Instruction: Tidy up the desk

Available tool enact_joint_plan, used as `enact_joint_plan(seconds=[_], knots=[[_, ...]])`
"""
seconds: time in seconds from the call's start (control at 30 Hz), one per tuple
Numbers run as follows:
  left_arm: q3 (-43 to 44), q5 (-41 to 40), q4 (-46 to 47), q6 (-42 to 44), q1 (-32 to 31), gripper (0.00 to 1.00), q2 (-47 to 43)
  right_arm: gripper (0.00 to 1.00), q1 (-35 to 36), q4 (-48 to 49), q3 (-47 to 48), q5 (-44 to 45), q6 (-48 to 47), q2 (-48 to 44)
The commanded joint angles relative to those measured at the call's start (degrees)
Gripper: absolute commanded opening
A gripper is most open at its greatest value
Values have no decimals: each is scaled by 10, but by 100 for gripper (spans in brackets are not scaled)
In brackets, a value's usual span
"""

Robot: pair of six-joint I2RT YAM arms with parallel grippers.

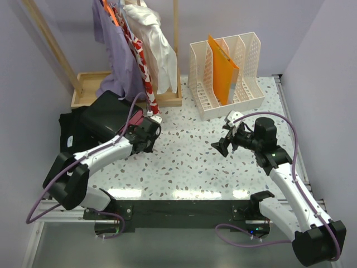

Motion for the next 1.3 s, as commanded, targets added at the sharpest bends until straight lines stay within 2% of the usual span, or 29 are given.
enact_joint_plan(seconds=[0.0,0.13,0.17,0.27,0.37,0.43,0.6,0.8,0.9,0.97,1.0,1.03,1.1,1.27], knots=[[22,-1,23,33,-4,17,53,99,-3,11,-3,-10,-8,-5],[44,-65,14,38,-4,26,103,99,-4,11,-2,-10,-8,-7],[51,-79,7,35,-4,39,117,99,-4,11,-2,-11,-8,-7],[61,-124,-1,24,-4,58,134,99,-3,11,-2,-13,-8,-7],[65,-135,-2,22,-3,63,135,99,-4,11,-1,-13,-8,-8],[67,-135,-8,19,-3,63,132,99,-3,11,-1,-13,-8,-9],[62,-65,-12,31,-9,61,96,99,-4,10,-1,-11,-9,-9],[16,57,-3,31,-15,63,-41,99,-9,1,3,8,-21,-13],[-14,102,15,14,-15,72,-143,99,-17,-11,10,30,-33,-20],[-35,123,27,-1,-14,88,-231,99,-22,-15,27,68,-19,-19],[-42,123,39,-9,-15,98,-291,99,-22,-30,37,84,-5,-17],[-49,121,44,-15,-12,100,-320,99,-22,-43,50,102,3,-15],[-48,102,47,-30,-11,100,-395,99,-22,-97,99,145,14,-9],[-14,45,29,-41,-10,100,-486,99,-22,-162,193,265,78,-34]])
